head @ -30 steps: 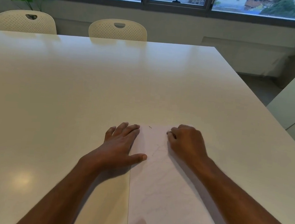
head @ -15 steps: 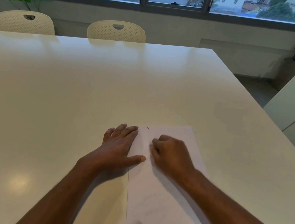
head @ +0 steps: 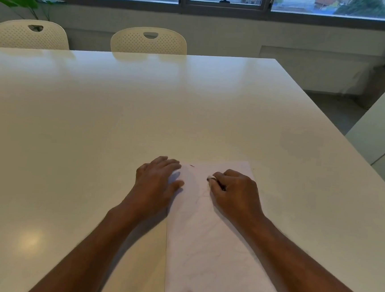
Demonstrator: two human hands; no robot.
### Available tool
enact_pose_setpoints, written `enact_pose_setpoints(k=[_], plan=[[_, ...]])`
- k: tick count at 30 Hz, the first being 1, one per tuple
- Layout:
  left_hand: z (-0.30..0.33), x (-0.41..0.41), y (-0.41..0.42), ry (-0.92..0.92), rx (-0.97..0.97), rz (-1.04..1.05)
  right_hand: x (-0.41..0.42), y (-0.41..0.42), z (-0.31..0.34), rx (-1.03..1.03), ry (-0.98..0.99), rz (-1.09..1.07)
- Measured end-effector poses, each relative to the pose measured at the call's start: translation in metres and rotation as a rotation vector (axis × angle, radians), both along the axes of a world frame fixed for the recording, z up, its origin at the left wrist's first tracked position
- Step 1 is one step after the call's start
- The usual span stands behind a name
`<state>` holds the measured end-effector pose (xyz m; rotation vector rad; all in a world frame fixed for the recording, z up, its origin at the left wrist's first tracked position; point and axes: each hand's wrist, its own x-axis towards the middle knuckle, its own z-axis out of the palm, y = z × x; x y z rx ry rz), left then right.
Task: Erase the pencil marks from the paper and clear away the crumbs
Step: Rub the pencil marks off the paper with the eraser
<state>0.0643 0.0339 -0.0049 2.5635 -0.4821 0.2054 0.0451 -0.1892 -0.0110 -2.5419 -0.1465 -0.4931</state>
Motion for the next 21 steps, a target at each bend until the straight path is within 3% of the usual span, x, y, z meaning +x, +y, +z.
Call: enact_pose_setpoints(k=[3,9,17,21], plan=[[-0.007,0.006,-0.004,-0.178,-0.188,-0.015,0.0,0.001,-0.002,0.011,0.0,0.001],[-0.002,0.009,-0.015,-0.284,-0.248,-0.014,0.0,0.001,-0.001,0.039,0.002,0.002],[-0.009,0.018,-0.013,-0.318,-0.058,-0.035,-0.001,0.001,0.0,0.023,-0.004,0.002],[-0.005,0.016,-0.01,-0.288,-0.07,-0.015,-0.001,0.0,0.001,0.03,0.002,0.004]])
